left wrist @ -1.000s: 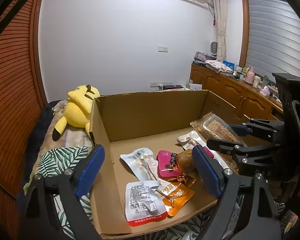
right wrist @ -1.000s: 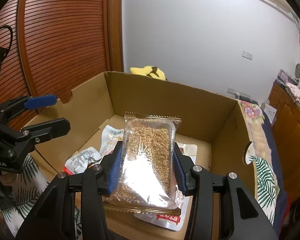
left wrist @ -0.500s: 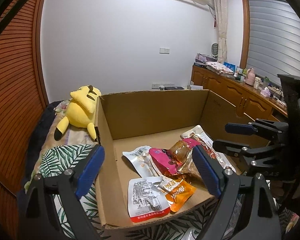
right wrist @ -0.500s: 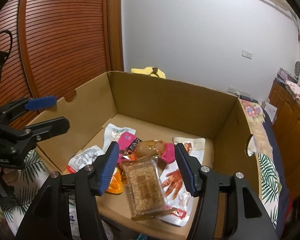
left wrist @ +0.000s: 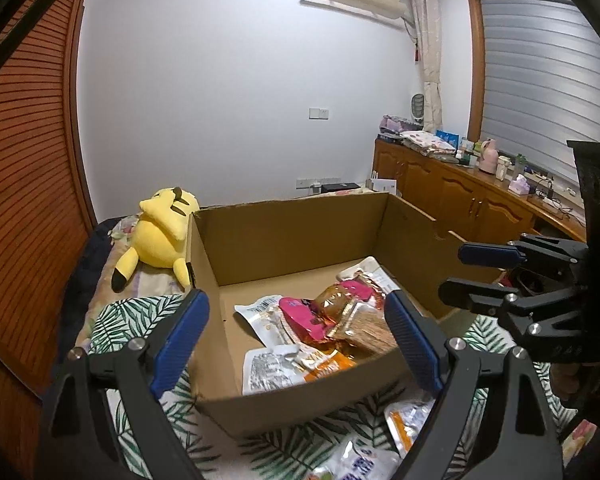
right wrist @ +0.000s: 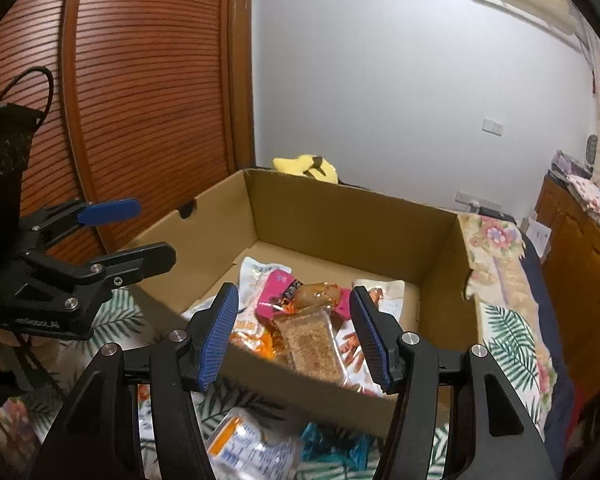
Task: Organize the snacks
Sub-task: 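Move both open tools back toward the remaining snacks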
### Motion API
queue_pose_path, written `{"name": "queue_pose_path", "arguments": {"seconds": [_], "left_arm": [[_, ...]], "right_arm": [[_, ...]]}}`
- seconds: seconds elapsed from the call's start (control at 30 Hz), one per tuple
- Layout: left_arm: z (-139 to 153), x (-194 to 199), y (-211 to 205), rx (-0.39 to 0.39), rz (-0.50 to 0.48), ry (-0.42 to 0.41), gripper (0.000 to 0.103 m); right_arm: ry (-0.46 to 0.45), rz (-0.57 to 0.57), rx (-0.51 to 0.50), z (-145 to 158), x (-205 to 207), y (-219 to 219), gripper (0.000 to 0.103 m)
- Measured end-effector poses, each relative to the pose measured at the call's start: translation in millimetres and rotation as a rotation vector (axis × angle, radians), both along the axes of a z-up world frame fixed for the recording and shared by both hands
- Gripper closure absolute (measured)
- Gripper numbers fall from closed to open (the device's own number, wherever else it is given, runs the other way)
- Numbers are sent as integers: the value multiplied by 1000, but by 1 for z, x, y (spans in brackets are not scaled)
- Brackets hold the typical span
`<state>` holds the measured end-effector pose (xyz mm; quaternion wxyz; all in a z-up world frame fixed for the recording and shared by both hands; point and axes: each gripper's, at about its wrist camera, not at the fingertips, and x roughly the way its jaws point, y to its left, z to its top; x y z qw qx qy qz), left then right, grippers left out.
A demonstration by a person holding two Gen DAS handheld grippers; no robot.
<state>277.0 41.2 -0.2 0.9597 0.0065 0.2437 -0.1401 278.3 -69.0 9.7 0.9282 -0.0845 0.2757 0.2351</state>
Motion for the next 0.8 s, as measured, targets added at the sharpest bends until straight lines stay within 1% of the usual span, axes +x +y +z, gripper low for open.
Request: {"name": "queue_pose_path", "arguments": {"seconds": [0.13,0.23,0.3,0.43,0.67,0.8], "left_arm": [[2,-23,-2,14,-17,2,13],[-3,-40,-5,25,-29,14,13],[-9,-48,-7,30,-39,27,13],[-31,-59,-10,44,-57,73,13],[-73,-66,-21,66,-94,173,13],[-90,-67,-25,98,-109,212,13]], "right_arm": [[-8,-1,13,8,-24,-8,43],[2,1,27,6,-39,-13,38],[6,-3,27,3,-47,-15,37],[34,-16,40,-10,-62,-22,35],[96,-42,66,-42,-73,-33,35],[110,-58,39,-59,-75,-36,35]]}}
